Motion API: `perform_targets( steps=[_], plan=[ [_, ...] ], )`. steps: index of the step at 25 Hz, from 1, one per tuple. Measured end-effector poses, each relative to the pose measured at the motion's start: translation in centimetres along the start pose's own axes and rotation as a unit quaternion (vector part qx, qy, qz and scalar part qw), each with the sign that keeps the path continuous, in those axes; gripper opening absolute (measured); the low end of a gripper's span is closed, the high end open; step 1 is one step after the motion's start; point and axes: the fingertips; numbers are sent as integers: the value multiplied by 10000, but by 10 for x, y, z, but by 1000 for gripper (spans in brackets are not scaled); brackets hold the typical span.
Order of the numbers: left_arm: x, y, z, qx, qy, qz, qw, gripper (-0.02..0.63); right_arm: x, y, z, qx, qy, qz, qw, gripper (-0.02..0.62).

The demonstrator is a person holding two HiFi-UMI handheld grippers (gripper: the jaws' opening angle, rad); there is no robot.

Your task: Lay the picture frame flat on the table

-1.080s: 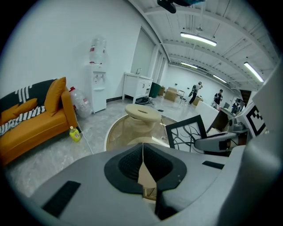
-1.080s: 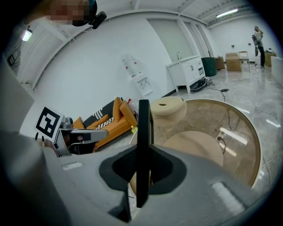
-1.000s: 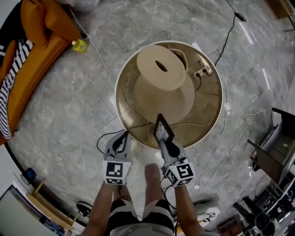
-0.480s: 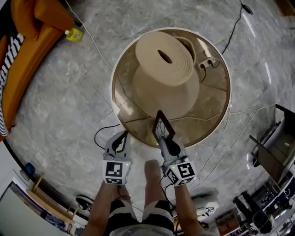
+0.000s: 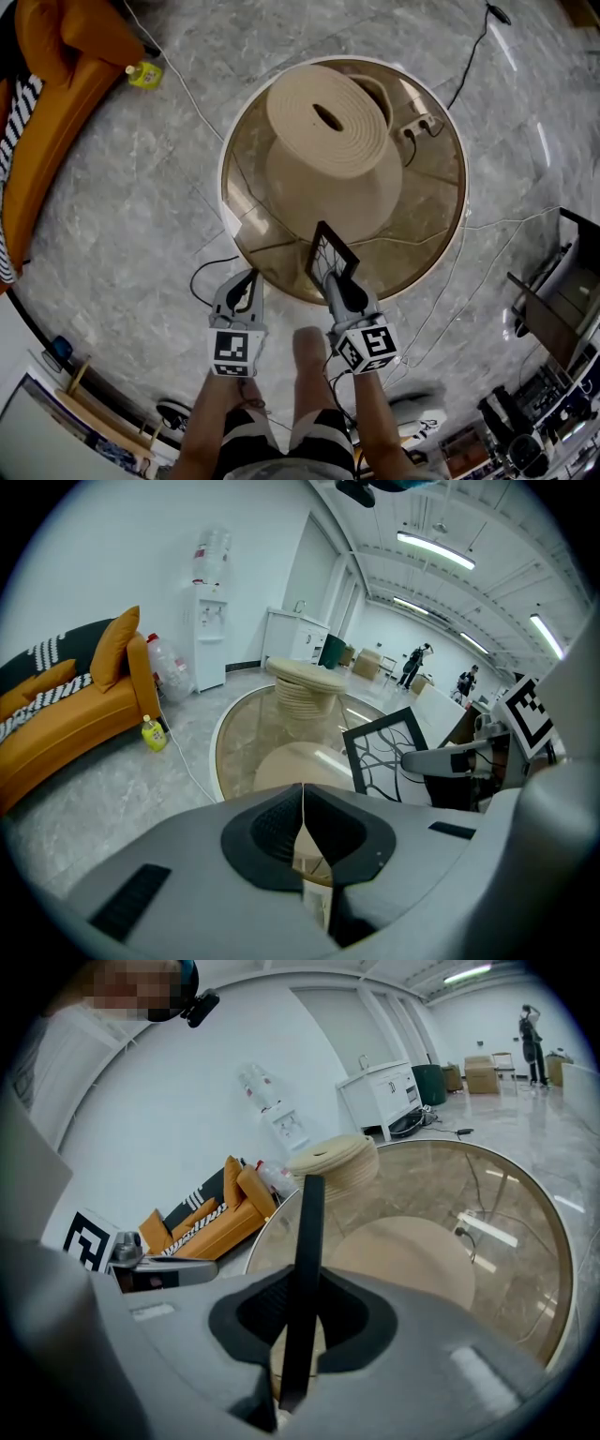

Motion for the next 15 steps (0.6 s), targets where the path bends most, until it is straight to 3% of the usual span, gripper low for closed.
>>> perform_targets(
  steps=[15],
  plan=[
    [3,-4,19,73,100,-13,9999,21,1,-47,23,395,275,-21,9988,87]
  ],
)
Point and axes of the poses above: the fingertips, and each gripper's own axes: z forward along the fingers, y to its left, x out of its underside, and after that the axes turned 15 degrees about z, right-handed
